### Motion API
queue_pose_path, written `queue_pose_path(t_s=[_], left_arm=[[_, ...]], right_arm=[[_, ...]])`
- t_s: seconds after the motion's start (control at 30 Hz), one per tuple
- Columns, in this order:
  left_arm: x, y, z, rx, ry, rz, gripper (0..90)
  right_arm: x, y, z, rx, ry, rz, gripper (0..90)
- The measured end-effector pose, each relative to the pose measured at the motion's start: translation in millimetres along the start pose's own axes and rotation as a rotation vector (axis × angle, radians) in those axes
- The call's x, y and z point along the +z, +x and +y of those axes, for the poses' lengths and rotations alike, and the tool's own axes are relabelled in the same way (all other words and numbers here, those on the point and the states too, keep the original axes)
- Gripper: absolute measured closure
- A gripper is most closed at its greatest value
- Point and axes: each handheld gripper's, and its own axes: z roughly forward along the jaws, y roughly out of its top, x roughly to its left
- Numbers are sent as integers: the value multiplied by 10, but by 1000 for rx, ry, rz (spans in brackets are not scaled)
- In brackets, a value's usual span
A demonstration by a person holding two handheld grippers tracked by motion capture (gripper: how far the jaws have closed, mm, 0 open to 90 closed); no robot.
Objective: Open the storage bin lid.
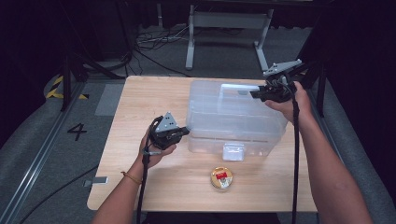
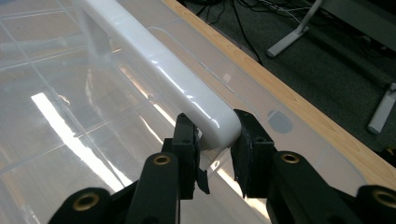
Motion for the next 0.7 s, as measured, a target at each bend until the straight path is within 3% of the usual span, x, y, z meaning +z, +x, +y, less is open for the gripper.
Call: queue_pose_path(t_s=[0.2, 0.47, 0.7], left_arm=[[0, 5, -6, -5, 1, -4, 899], [0, 4, -4, 3, 3, -3, 899], [1, 0, -4, 4, 4, -1, 899]], right_arm=[[-71, 1, -31, -5, -23, -10, 681], [-362, -28, -166, -8, -96, -19, 608], [-609, -23, -416, -56, -135, -50, 528]])
